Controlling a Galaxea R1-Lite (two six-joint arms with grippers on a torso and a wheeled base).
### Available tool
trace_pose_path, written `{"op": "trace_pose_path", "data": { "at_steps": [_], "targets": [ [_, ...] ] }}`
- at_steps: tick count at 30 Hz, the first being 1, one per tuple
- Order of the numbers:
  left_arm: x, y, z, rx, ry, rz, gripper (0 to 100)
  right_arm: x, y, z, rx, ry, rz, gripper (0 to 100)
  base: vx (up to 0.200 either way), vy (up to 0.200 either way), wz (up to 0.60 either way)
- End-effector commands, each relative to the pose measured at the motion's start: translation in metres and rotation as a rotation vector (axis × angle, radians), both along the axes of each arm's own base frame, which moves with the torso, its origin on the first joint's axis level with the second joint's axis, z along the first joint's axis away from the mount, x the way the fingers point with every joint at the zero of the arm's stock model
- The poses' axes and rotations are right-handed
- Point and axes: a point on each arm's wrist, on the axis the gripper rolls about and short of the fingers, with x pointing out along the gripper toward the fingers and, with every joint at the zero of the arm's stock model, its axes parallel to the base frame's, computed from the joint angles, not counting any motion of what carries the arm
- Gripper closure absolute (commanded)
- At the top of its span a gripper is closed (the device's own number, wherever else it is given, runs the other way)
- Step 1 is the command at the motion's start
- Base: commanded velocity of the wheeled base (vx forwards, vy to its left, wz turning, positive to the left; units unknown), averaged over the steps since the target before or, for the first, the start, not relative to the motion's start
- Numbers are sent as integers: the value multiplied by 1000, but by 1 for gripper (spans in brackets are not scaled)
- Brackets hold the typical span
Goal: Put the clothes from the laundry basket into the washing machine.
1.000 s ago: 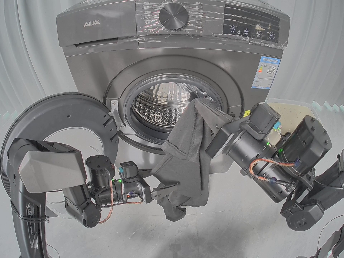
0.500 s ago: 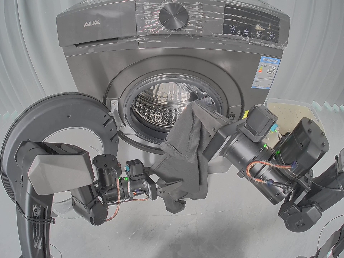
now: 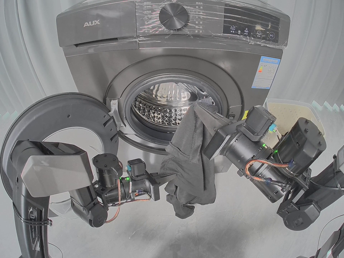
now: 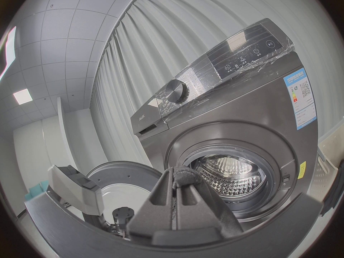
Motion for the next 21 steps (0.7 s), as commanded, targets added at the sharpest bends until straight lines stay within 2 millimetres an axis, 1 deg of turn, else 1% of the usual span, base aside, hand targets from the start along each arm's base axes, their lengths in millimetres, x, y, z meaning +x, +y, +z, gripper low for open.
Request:
{"op": "trace_pose_path", "data": {
  "at_steps": [1,3,4,5,6,7,8,9,11,13,14,17,21],
  "targets": [
    [-20,10,28,-8,-42,-1,100,12,-9,-1,8,16,-65,100,0,0,0],
    [-34,20,39,0,-53,5,100,20,-17,0,21,25,-109,100,0,0,0],
    [-42,29,45,7,-57,17,100,26,-24,0,24,29,-139,100,0,0,0],
    [-45,32,47,10,-60,21,100,28,-26,0,24,28,-148,100,0,0,0],
    [-53,41,52,17,-68,28,100,32,-32,0,27,28,-169,100,0,0,0],
    [-53,41,52,17,-68,28,100,33,-32,0,26,28,-170,100,0,0,0],
    [-64,51,58,25,-75,40,100,36,-37,-1,23,31,-187,100,0,0,0],
    [-70,57,62,24,-79,48,100,36,-38,-2,22,34,-192,100,0,0,0],
    [-74,61,66,21,-86,56,100,36,-38,-2,23,36,-190,100,0,0,0],
    [-82,68,77,7,-113,43,100,34,-36,-3,28,43,-179,100,0,0,0],
    [-83,70,81,-1,-126,42,100,34,-35,-3,29,46,-175,100,0,0,0],
    [-83,71,85,-9,-142,50,100,34,-34,-5,26,49,-174,100,0,0,0],
    [-77,78,92,-19,-169,83,100,36,-32,-13,8,68,-174,100,0,0,0]
  ]
}}
